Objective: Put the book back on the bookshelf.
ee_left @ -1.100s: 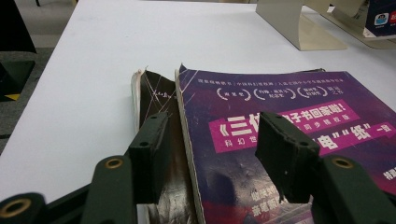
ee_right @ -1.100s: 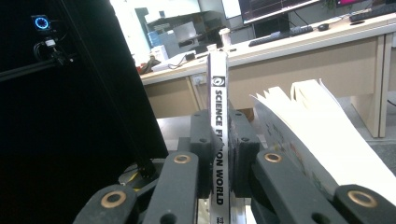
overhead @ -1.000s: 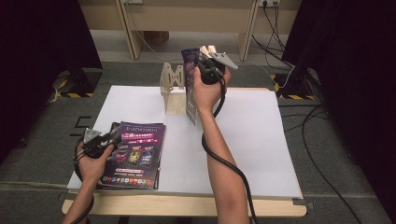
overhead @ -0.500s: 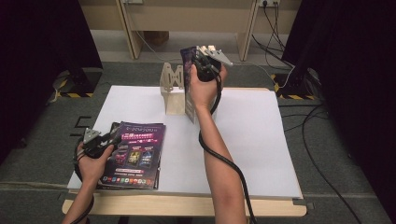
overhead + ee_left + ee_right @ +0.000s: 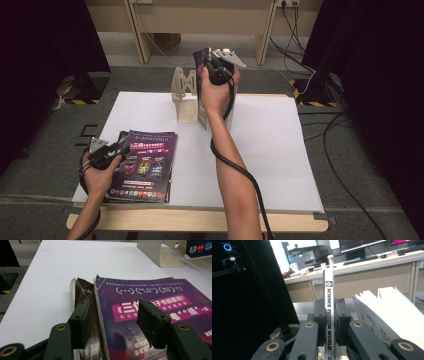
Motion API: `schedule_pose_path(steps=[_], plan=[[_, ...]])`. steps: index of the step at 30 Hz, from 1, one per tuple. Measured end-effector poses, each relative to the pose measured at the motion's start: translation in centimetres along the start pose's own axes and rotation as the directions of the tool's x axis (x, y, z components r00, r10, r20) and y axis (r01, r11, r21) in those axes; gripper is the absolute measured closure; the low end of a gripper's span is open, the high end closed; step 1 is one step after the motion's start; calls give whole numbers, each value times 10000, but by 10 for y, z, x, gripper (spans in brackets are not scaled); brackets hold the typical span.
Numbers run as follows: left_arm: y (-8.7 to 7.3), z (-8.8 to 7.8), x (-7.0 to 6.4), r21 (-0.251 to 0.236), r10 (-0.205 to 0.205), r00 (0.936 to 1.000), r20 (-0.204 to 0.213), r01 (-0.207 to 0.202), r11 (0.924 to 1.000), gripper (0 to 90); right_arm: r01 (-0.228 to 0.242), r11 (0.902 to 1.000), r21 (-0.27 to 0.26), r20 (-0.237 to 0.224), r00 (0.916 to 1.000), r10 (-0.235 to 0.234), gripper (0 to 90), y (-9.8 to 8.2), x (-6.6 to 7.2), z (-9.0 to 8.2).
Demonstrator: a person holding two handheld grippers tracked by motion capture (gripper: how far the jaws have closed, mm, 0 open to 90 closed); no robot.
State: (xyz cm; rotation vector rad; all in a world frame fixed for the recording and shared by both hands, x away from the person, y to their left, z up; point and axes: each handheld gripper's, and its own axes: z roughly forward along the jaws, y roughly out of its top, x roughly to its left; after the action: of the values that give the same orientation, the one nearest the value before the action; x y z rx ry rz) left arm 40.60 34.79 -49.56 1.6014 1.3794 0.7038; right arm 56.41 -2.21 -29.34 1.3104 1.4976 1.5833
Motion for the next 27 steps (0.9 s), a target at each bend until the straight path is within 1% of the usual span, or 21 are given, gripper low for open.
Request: schedule_pose_path(steps=[7,10,13,17,20,22,24,27], plan=[[0,0,0,2,-14,10000,-1,14,10000,447,140,9999,24,193,9997,-141,833,0,-1,4],[0,0,0,9,10,10000,-10,-10,10000,447,162,9999,16,160,9997,-163,833,1,-1,6],[0,0,0,-1,3,10000,-12,-3,10000,447,79,10000,61,175,9998,-80,833,2,0,9],[0,0,0,18,-19,10000,-16,19,10000,447,-41,10000,-19,156,9999,41,833,2,-2,13],[0,0,0,18,-20,10000,-15,20,10000,448,-33,10000,-34,147,9999,33,832,1,-2,15],[0,0,0,17,-23,10000,-14,23,10000,448,60,10000,-54,160,9999,-59,832,0,-3,17],[0,0,0,10,-29,10000,-14,29,10000,447,0,10000,-36,199,9998,1,831,-3,-3,19],[0,0,0,20,-27,10000,-5,27,10000,448,284,9996,-23,249,9993,-283,827,-9,-3,20]])
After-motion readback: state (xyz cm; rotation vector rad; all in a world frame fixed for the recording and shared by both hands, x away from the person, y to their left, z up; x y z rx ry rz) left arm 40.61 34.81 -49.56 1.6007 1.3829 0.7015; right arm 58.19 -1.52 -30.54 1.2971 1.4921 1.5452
